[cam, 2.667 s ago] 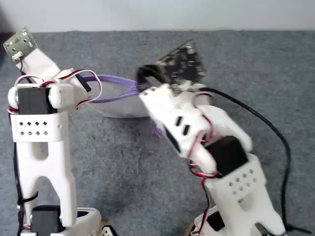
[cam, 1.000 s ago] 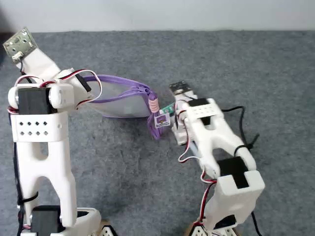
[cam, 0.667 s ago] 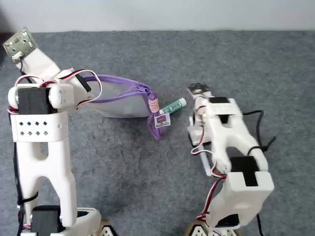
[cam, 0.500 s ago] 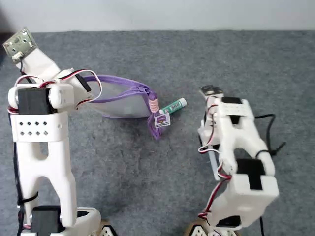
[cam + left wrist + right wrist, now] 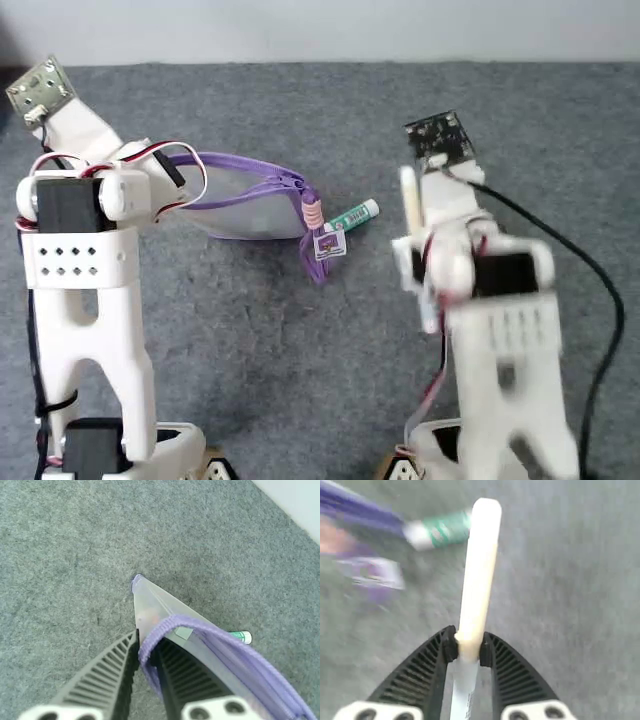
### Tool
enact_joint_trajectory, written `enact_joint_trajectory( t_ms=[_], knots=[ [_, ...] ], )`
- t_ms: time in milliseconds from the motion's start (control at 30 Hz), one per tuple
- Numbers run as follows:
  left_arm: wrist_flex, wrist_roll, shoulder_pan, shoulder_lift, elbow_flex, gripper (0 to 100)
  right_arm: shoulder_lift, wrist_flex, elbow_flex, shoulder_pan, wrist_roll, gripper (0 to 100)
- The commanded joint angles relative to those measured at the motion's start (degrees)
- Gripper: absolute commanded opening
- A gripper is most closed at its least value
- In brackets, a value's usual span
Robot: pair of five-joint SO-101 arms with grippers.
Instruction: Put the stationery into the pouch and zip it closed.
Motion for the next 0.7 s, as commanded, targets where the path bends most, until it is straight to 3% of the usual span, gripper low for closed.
enact_joint_trajectory(
  t_ms=[0, 200, 400, 667],
  knots=[
    [-0.26, 0.62, 0.18, 0.62, 1.27, 1, -11.12, -4.35, -0.09, -8.48, -7.03, 0.8],
    [-0.26, 0.62, 0.18, 0.62, 1.27, 1, -14.55, -19.91, 0.0, -20.62, -13.71, 0.8],
    [-0.26, 0.62, 0.18, 0.62, 1.27, 1, -13.58, -44.26, 3.96, -27.47, -13.8, 0.8],
    [-0.09, 0.62, 0.18, 0.18, 1.27, 1, -6.81, -71.87, 10.29, -30.9, -2.55, 0.8]
  ],
)
